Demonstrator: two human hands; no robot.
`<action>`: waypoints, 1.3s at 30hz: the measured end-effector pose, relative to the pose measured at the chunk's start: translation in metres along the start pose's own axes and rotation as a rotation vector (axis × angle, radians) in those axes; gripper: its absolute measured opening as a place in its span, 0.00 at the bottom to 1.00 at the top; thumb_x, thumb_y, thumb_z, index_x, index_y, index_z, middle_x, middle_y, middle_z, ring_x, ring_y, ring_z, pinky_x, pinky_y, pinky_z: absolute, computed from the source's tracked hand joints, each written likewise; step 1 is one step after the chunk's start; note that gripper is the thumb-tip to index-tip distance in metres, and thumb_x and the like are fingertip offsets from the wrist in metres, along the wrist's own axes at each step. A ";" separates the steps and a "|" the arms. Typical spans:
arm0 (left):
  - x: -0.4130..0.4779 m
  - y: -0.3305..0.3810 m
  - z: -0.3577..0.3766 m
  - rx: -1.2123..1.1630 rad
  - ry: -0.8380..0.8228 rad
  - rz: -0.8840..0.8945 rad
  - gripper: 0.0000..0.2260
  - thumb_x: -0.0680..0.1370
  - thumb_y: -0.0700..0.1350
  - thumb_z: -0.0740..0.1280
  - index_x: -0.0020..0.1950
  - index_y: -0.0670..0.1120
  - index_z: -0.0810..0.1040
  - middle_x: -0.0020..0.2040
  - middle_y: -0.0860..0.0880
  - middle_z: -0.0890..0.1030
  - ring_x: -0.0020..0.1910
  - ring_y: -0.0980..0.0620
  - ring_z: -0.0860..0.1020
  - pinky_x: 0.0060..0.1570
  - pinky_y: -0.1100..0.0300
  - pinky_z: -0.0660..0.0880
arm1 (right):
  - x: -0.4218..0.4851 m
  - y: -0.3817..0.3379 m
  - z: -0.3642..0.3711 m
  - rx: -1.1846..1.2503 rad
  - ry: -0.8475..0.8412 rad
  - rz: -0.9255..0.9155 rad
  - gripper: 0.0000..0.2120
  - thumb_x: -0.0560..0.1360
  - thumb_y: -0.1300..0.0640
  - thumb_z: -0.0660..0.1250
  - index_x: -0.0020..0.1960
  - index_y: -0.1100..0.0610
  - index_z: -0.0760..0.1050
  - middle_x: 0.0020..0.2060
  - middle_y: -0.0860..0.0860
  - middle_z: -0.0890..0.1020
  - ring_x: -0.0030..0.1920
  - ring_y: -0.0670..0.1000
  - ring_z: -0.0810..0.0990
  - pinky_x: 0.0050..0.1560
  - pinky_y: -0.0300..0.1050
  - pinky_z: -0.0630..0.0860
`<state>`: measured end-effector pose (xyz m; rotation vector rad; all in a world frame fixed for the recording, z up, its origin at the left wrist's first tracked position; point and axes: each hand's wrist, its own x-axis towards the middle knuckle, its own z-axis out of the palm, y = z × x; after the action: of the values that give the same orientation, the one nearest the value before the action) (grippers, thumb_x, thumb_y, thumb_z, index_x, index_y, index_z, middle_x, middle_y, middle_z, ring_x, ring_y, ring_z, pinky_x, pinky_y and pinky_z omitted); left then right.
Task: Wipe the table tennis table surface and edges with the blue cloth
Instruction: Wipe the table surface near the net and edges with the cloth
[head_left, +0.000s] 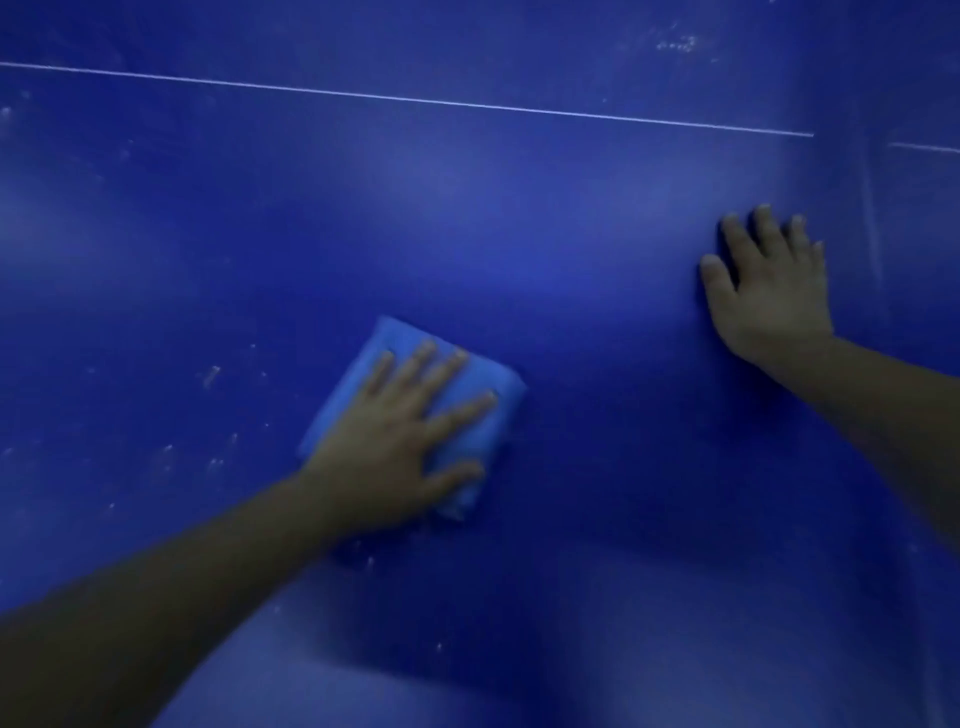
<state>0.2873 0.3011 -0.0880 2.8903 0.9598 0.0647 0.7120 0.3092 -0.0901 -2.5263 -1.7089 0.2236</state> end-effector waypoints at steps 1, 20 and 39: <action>0.008 -0.018 -0.003 0.016 0.018 -0.156 0.30 0.79 0.68 0.51 0.79 0.57 0.61 0.80 0.43 0.61 0.79 0.36 0.59 0.75 0.37 0.53 | -0.002 -0.003 -0.003 0.002 -0.024 0.004 0.34 0.80 0.36 0.42 0.80 0.51 0.56 0.80 0.55 0.55 0.79 0.65 0.51 0.77 0.67 0.49; -0.012 0.019 0.001 -0.065 0.024 -0.305 0.31 0.80 0.66 0.54 0.79 0.54 0.64 0.81 0.40 0.59 0.79 0.33 0.55 0.74 0.32 0.53 | -0.146 -0.072 0.020 0.007 -0.030 -0.169 0.30 0.81 0.38 0.51 0.79 0.49 0.61 0.80 0.51 0.59 0.80 0.61 0.51 0.77 0.67 0.47; -0.112 0.025 0.003 -0.002 -0.004 -0.220 0.30 0.80 0.68 0.52 0.80 0.59 0.60 0.81 0.43 0.60 0.80 0.37 0.56 0.75 0.34 0.54 | -0.157 -0.078 0.009 0.012 -0.158 -0.109 0.29 0.83 0.38 0.46 0.82 0.47 0.52 0.82 0.50 0.49 0.81 0.60 0.43 0.77 0.67 0.42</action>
<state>0.2126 0.2138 -0.0892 2.7616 1.2688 0.0435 0.5813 0.1926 -0.0760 -2.4568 -1.8890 0.4345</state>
